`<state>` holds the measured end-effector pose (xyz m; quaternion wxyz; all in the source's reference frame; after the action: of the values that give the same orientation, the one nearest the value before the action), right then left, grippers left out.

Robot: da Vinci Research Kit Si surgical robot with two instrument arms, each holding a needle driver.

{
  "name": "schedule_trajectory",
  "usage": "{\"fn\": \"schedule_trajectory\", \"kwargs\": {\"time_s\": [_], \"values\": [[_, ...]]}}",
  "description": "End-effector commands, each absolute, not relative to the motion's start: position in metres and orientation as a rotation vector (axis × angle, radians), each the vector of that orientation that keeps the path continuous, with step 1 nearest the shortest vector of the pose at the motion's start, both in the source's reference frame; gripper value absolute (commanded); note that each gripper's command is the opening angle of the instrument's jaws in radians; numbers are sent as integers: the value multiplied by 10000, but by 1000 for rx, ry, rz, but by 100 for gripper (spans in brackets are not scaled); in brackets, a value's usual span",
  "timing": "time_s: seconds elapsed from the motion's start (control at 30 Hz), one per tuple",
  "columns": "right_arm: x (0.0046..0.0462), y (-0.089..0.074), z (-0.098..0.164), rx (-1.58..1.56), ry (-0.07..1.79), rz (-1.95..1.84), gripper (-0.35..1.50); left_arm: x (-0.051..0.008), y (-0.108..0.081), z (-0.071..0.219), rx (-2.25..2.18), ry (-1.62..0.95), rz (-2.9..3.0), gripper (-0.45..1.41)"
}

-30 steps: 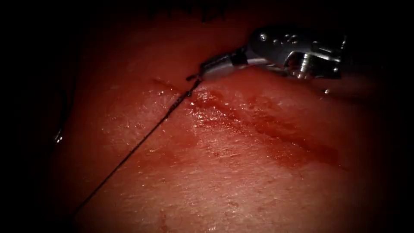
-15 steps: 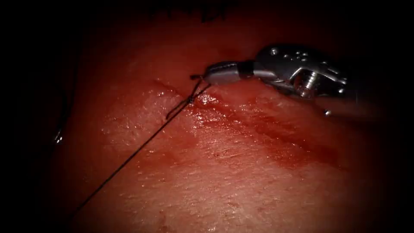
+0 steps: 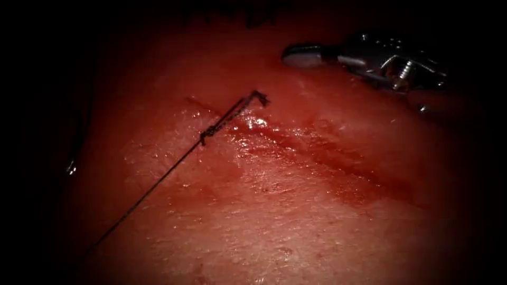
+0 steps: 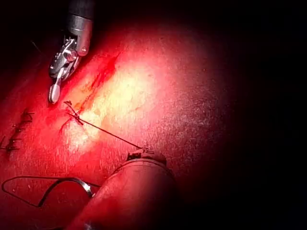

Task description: Wound Closure

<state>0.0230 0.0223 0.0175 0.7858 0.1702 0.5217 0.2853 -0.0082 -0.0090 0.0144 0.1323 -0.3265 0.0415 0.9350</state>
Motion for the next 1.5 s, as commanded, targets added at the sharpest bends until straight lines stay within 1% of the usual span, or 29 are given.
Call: {"fn": "schedule_trajectory", "kwargs": {"time_s": [0.03,0.23,0.27,0.3,0.37,0.4,0.47,0.57,0.6,0.67,0.77,0.8,0.9,0.93,0.97,1.3,1.5], "values": [[236,223,179,362,1123,618,-35,-89,-92,150,-943,116,2712,-45],[233,223,175,341,1205,613,-35,-108,-63,134,-972,136,2673,-45],[231,223,172,332,1226,619,-25,-112,-56,131,-978,150,2671,-45],[230,222,169,324,1242,622,-10,-118,-47,126,-999,162,2670,-45],[226,221,158,314,1273,623,10,-127,-33,119,-1030,184,2677,-45],[225,220,153,311,1283,626,14,-132,-22,114,-1047,199,2675,-45],[221,217,137,297,1309,637,14,-138,-4,105,-1071,219,2676,-45],[219,210,113,274,1330,639,24,-145,25,95,-1107,245,2667,-45],[219,207,106,273,1338,641,20,-147,36,92,-1118,254,2672,-45],[218,201,90,266,1357,640,5,-150,49,90,-1131,257,2678,-45],[220,188,65,248,1375,630,9,-153,67,89,-1135,263,2684,-45],[223,180,56,240,1380,626,7,-154,73,89,-1137,265,2685,-45],[242,161,39,223,1388,604,-13,-158,89,88,-1140,270,2698,-45],[255,152,33,228,1398,592,-32,-162,100,89,-1145,274,2709,-45],[264,148,30,219,1400,584,-35,-163,104,89,-1148,274,2713,-45],[310,156,54,154,1383,588,-35,-161,148,104,-1182,262,2726,-45],[329,147,86,128,1353,566,-35,-162,157,116,-1182,248,2748,-45]]}}
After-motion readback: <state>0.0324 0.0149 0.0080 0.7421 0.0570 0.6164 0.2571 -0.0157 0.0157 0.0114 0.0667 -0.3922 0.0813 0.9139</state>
